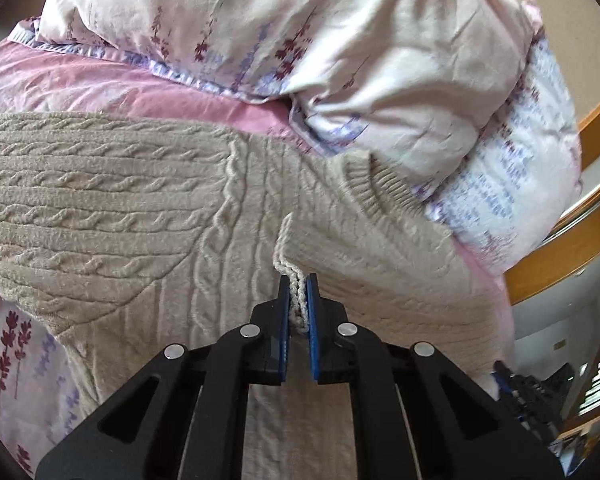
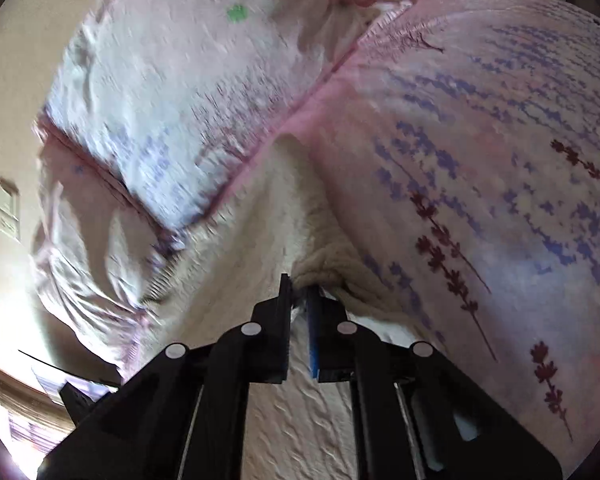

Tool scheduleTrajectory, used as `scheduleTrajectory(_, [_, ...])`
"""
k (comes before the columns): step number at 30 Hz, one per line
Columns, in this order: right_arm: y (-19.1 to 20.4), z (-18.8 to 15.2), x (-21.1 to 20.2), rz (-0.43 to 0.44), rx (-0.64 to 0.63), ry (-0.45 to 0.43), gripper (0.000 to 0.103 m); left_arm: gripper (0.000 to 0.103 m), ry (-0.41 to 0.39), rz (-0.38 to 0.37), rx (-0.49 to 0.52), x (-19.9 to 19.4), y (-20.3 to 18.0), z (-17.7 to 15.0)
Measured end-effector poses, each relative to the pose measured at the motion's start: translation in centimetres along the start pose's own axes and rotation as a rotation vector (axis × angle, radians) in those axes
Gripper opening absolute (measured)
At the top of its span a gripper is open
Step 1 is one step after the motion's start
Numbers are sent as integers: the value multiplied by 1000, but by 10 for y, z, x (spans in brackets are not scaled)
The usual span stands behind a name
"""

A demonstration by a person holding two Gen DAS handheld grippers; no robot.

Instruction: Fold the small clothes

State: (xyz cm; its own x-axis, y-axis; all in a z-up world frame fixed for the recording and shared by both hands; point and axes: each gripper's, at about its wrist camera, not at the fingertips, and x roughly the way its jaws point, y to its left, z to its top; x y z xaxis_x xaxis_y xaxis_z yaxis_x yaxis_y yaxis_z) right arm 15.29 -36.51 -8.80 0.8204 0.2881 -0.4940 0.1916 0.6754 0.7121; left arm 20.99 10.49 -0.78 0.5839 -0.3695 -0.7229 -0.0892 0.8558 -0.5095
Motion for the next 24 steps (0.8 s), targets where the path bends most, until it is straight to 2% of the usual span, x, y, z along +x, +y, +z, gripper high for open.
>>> scheduleTrajectory(2, [2,-4,-6,-23,-17,4,14,8,3,0,15,2,0,-2])
scheduleTrajectory(6, [35,-20,-31,-73,-159,-63,35,9,25,-12,37,-10,-1,-4])
scheduleTrajectory(8, [63,-30,-38,-71,-270,-82,39,17,17,-6,53,-24,3,-6])
scheduleTrajectory(10, [89,-37,-34,-65,-376,-62,45,40,-15,13,55,-46,15,-7])
scheduleTrajectory(11, [102,-41,-29,-61,-418,-48,46,44,-26,24,52,-52,20,-7])
scheduleTrajectory(14, [151,-63,9,-62,-580,57,47,45,-64,55,29,-80,43,-6])
scheduleTrajectory(18, [187,-83,54,-144,-705,95,47,45,-114,106,-64,-117,85,-2])
scheduleTrajectory(20, [194,-89,71,-181,-735,117,52,45,-134,135,-117,-130,106,-2])
scheduleTrajectory(21, [193,-93,79,-210,-758,134,58,45,-140,153,-153,-136,120,-2])
scheduleTrajectory(24, [199,-105,84,-248,-837,106,68,45,-141,175,-272,-147,158,-4])
